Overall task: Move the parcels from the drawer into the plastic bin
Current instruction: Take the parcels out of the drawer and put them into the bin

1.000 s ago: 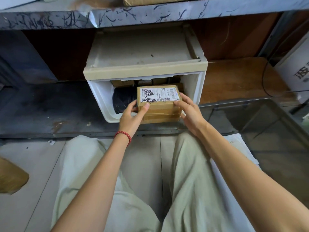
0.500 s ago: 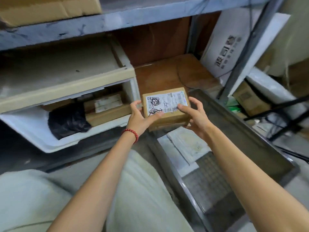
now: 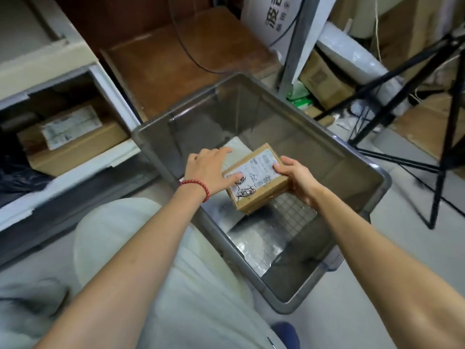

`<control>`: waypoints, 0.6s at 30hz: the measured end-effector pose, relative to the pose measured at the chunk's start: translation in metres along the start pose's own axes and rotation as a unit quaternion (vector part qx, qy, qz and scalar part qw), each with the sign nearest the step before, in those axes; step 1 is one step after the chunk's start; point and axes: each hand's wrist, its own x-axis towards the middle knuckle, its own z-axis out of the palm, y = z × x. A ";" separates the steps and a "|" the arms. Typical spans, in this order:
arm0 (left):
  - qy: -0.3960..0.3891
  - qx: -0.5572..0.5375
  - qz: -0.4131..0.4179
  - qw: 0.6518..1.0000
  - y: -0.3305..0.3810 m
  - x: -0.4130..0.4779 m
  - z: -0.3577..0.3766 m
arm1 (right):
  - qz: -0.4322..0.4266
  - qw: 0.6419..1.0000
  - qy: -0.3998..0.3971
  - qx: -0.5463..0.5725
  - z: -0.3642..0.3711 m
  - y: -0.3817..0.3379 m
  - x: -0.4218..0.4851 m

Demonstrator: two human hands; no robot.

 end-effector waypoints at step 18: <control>0.066 0.006 -0.052 0.996 -0.031 0.001 0.016 | 0.135 0.809 -0.082 -0.566 0.012 0.099 0.029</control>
